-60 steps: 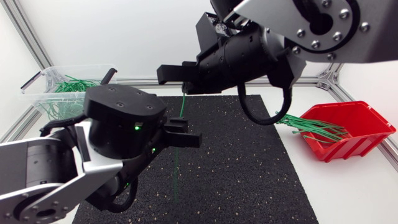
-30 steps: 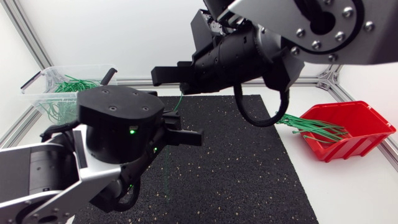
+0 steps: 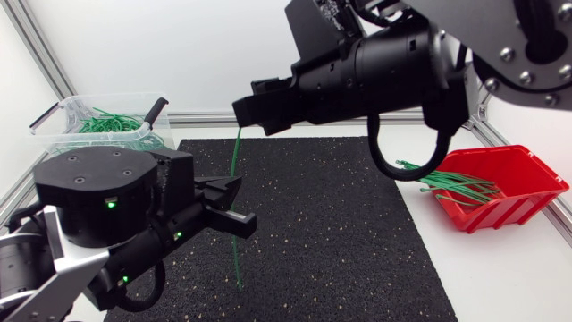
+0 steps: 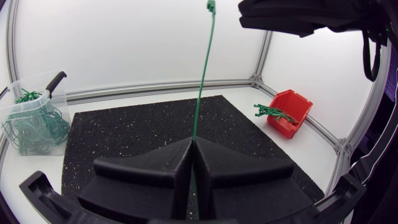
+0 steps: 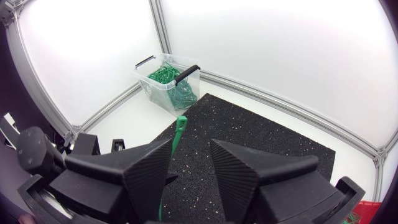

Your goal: Take a green cable tie from the red box, thread the tail through the head to close it, then place it in the transparent bin on the left.

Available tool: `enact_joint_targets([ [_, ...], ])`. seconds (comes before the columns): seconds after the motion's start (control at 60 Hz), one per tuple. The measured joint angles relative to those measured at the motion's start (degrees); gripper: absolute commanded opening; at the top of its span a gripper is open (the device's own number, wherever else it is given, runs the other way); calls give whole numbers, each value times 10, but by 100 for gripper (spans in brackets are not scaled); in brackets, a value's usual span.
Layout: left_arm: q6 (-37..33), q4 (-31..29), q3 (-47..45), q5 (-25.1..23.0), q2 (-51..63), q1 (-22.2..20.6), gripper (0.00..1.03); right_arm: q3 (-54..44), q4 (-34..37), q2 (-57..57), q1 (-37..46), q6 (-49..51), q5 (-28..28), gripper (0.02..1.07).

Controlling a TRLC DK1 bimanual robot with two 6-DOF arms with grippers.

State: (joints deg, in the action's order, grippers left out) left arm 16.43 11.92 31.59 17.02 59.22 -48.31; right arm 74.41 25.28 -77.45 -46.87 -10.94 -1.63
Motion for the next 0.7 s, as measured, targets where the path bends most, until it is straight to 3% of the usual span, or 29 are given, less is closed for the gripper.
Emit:
enact_joint_targets([
  [0.183, -11, 4, -33, -89, -51, 39, 4, -23, -1, 18, 43, 56, -79, 89],
  [0.3, -15, 6, -45, -143, -74, 59, 4, -29, -1, 22, 75, 119, -138, 89],
  [0.517, -15, 5, -61, -252, -106, 92, 4, -35, -2, -1, 129, 196, -328, 89],
  [0.7, -15, -5, -61, -326, -116, 117, 4, -54, -5, -29, 130, 255, -389, 89],
])
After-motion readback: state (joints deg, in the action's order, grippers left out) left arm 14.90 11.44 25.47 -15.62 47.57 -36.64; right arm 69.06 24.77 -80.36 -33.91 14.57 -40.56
